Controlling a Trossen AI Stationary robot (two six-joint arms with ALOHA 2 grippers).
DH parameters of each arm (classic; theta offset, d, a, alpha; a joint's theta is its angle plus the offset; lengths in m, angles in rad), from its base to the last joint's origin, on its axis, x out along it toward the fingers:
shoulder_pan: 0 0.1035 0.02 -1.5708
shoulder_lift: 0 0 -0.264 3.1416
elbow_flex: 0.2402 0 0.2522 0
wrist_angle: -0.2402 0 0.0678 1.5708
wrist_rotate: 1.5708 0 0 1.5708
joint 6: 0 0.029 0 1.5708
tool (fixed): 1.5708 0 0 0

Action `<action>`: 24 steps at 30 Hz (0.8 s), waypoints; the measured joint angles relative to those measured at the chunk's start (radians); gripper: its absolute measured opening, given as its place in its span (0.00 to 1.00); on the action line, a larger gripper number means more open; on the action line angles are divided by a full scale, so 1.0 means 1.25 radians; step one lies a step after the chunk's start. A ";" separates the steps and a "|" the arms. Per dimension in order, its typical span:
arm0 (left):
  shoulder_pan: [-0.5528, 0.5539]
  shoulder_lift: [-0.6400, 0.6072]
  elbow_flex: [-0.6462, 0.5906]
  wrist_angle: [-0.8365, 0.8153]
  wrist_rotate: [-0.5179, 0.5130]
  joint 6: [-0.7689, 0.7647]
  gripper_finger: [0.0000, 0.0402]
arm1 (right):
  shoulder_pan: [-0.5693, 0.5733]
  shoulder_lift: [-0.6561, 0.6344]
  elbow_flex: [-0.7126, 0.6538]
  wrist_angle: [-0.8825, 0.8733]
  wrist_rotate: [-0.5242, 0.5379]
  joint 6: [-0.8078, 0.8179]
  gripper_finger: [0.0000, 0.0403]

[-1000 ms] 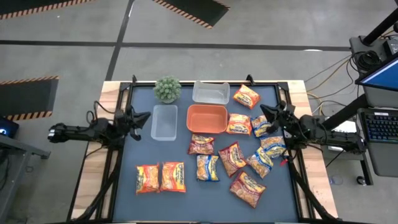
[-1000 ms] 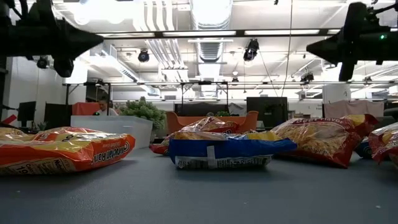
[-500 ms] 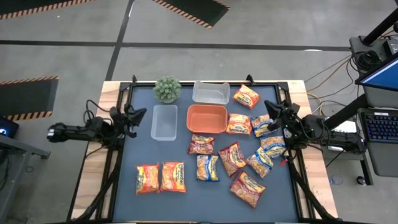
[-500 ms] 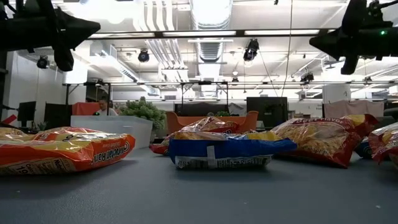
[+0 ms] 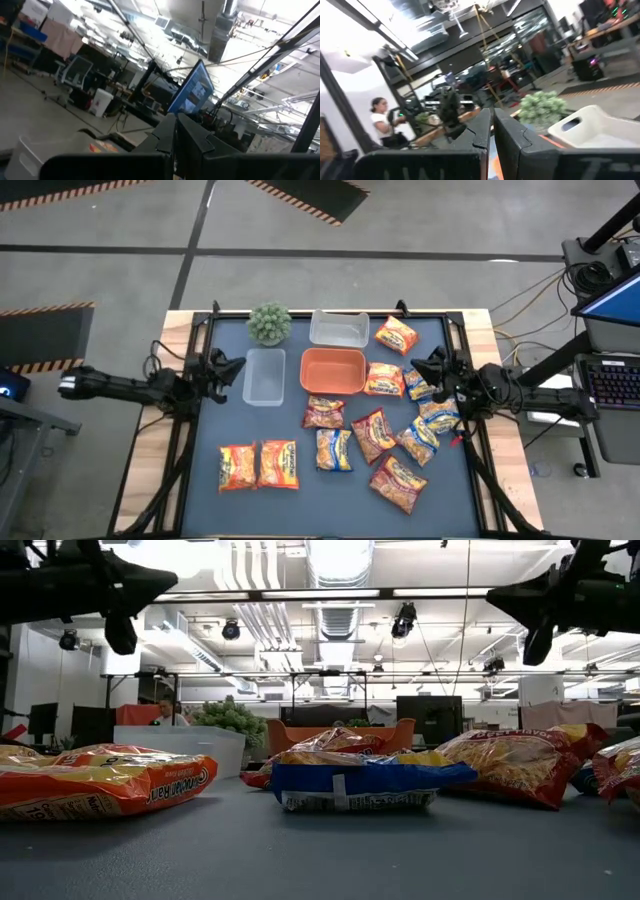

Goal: Sort Maruchan noodles
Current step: Put the red noodle pack into the orange bin

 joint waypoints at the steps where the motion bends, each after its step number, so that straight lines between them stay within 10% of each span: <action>1: 0.000 0.027 0.000 0.023 0.000 -0.007 0.00 | 0.002 0.016 0.000 0.025 -0.001 0.003 0.03; 16: 0.000 0.414 0.163 0.126 0.028 0.056 0.00 | 0.055 0.288 0.102 0.134 -0.005 0.057 0.03; 24: 0.000 0.606 0.359 -0.031 0.195 0.172 0.00 | 0.066 0.426 0.353 -0.467 -0.167 0.208 0.03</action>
